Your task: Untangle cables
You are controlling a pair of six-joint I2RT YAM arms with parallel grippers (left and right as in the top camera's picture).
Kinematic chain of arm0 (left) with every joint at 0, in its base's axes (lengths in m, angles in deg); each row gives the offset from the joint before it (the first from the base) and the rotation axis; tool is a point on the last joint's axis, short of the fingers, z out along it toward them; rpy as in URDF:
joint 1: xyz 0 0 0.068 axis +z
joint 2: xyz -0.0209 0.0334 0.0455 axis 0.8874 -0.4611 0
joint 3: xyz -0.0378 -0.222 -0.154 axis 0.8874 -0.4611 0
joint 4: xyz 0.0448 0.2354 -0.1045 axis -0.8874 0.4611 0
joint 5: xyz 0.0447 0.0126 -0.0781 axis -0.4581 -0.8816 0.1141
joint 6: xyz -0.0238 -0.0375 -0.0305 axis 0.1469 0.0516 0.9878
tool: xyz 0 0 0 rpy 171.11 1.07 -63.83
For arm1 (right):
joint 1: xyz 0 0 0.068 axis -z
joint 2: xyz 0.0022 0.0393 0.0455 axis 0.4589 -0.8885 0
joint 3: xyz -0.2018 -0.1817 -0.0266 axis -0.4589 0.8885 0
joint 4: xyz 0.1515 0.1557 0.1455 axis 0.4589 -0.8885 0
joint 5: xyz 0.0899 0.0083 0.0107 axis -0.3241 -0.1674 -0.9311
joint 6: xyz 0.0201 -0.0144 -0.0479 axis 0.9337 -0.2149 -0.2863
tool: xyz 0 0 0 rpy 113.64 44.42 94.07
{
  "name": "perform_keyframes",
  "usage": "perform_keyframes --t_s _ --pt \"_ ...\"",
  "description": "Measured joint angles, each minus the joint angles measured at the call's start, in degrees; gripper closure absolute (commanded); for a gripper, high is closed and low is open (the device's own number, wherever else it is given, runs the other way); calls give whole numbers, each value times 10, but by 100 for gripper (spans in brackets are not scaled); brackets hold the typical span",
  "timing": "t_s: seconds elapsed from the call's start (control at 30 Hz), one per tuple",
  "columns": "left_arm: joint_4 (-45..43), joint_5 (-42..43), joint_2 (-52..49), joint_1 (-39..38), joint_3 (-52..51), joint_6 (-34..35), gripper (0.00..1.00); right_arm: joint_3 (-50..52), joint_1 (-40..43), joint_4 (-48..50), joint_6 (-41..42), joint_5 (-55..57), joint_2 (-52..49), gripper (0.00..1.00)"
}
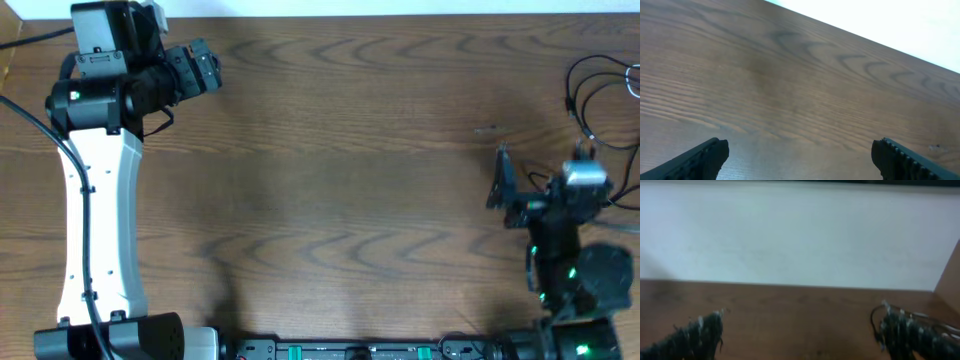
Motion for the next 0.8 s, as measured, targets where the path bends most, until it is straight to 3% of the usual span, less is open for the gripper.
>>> perform_keyframes --t_s 0.23,0.43,0.8 --pt "0 0 0 0 0 0 4 155 0 54 0 0 141 1" --pt "0 0 0 0 0 0 4 230 0 56 10 0 216 1" --pt "0 0 0 0 0 0 4 279 0 6 16 -3 248 1"
